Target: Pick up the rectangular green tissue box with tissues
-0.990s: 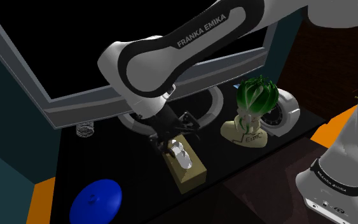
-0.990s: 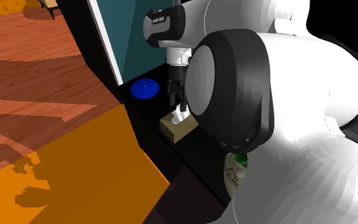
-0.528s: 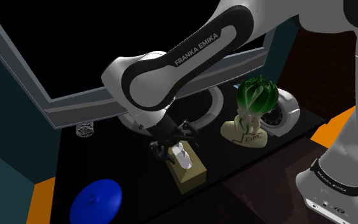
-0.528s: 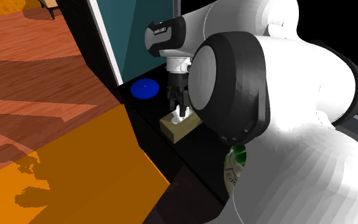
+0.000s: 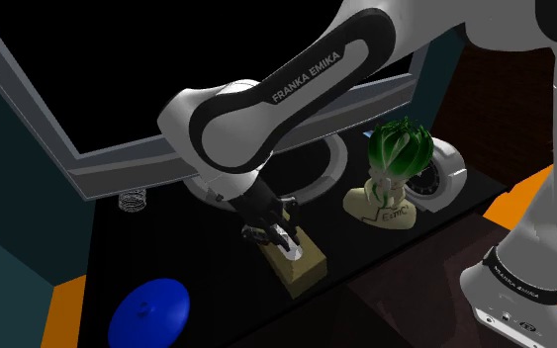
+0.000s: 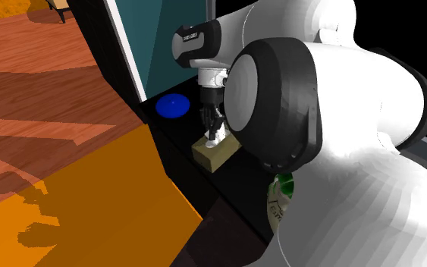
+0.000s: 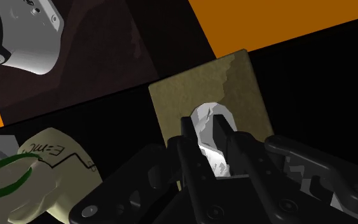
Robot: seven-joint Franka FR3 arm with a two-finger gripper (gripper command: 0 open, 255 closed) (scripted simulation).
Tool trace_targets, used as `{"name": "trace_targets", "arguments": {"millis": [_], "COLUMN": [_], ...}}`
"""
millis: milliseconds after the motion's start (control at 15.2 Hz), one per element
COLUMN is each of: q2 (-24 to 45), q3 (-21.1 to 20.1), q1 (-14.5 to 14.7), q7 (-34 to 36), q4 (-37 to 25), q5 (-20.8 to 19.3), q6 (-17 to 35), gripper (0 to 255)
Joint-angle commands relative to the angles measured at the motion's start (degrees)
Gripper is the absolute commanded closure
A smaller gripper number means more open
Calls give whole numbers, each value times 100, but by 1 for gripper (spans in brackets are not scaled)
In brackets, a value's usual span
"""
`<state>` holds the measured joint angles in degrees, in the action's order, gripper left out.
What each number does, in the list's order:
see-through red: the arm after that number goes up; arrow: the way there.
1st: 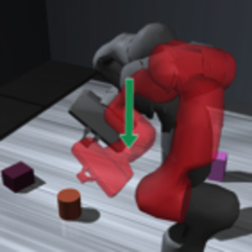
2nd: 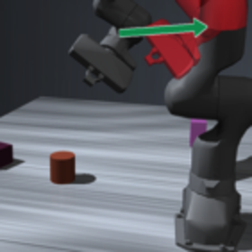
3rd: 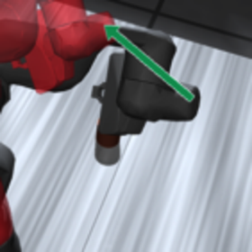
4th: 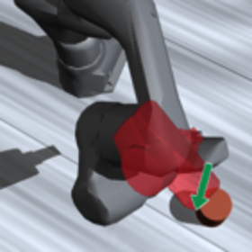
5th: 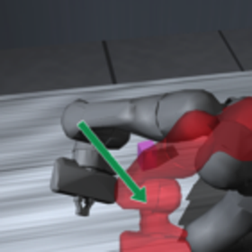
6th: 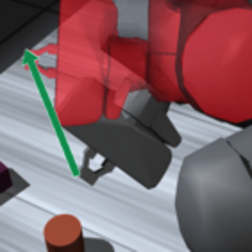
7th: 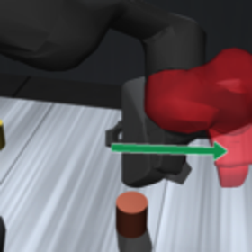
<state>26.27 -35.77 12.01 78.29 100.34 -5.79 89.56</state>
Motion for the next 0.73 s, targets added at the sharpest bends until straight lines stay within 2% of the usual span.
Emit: {"name": "trace_targets", "arguments": {"millis": [0,132,660], "q2": [20,8,-261], "q3": [17,15,-61], "q1": [-6,-12,-60], "q7": [4,1,-35], "q4": [3,22,-259], "q5": [-13,-9,134], "q6": [23,31,-478], "gripper": [255,255,255]}}
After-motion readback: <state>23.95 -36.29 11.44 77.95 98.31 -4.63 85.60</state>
